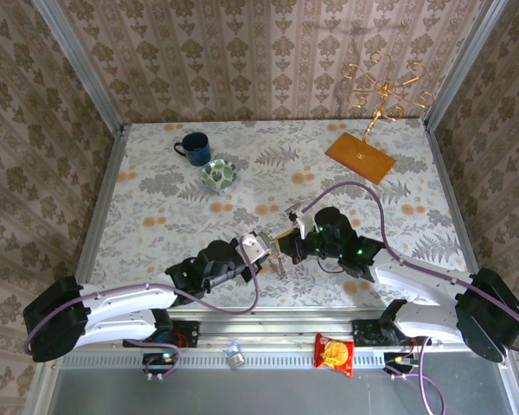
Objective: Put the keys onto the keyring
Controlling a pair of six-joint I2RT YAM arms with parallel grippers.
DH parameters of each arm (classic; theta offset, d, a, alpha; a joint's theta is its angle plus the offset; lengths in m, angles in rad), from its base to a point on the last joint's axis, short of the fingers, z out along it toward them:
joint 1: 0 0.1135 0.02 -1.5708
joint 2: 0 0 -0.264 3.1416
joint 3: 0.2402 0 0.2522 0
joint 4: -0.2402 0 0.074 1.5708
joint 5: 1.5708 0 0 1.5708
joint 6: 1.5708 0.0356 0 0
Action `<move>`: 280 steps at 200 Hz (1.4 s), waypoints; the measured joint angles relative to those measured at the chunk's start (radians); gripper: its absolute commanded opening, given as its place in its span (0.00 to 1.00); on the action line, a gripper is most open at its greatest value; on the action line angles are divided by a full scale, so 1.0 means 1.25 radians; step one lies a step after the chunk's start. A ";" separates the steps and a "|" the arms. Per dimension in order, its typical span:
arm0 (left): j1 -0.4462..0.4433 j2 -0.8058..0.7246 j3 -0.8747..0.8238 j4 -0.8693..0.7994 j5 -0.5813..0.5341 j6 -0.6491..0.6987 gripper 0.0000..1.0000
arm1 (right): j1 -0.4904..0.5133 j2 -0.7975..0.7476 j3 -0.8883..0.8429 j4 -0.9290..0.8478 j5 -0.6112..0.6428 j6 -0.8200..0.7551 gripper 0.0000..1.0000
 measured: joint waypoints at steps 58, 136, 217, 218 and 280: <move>-0.005 0.000 -0.001 0.001 -0.003 0.004 0.00 | -0.002 0.001 0.000 -0.001 -0.008 0.011 0.15; -0.010 0.000 -0.001 0.002 -0.002 0.007 0.00 | -0.006 0.005 0.000 -0.017 -0.005 0.010 0.30; -0.010 0.002 -0.001 0.010 -0.001 0.016 0.00 | -0.006 0.013 0.000 -0.021 -0.028 0.008 0.33; -0.010 0.002 -0.001 0.010 -0.001 0.016 0.00 | -0.006 0.013 0.000 -0.021 -0.030 0.008 0.33; -0.010 0.013 -0.001 0.020 -0.002 0.026 0.00 | -0.005 0.022 0.000 -0.017 -0.043 0.005 0.25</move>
